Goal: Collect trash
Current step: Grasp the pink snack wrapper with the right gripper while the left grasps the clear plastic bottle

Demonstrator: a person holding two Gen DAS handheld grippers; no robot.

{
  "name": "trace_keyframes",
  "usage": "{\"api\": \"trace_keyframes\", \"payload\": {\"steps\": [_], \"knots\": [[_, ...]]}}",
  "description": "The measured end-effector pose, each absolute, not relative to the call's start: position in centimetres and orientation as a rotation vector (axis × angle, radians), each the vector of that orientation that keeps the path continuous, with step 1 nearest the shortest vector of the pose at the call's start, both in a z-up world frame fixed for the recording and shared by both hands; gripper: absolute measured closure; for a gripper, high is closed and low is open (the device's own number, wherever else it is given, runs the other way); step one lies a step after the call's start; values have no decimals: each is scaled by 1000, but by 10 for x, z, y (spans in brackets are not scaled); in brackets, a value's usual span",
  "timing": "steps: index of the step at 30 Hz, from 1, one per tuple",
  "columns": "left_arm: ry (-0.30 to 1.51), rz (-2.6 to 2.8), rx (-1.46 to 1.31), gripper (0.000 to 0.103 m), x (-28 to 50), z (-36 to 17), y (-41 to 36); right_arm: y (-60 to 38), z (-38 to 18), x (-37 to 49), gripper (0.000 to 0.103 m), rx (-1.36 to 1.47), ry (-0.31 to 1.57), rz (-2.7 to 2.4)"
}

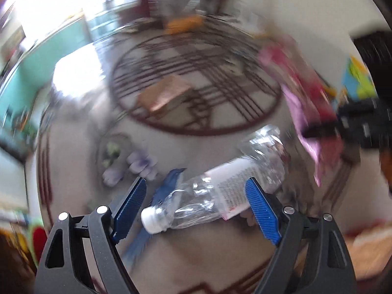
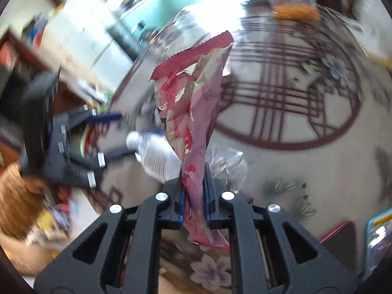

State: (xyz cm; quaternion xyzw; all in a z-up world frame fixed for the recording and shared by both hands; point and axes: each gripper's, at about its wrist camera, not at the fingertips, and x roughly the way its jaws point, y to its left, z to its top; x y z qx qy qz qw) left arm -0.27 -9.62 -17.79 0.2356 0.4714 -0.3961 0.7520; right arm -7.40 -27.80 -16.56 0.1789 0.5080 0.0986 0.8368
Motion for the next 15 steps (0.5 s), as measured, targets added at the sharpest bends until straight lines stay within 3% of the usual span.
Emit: {"api": "trace_keyframes", "payload": {"steps": [5,11,15], "knots": [[1039,-1023,807,21,-13,-201,-133,-276,-169,-70,91,454,1064,210],[1138,-991,756,22,5,-227,-153,-270,-175,-63,91,489,1071,207],[1176,-953,656,36,9,-235,-155,-275,-182,-60,90,513,1077,199]]}}
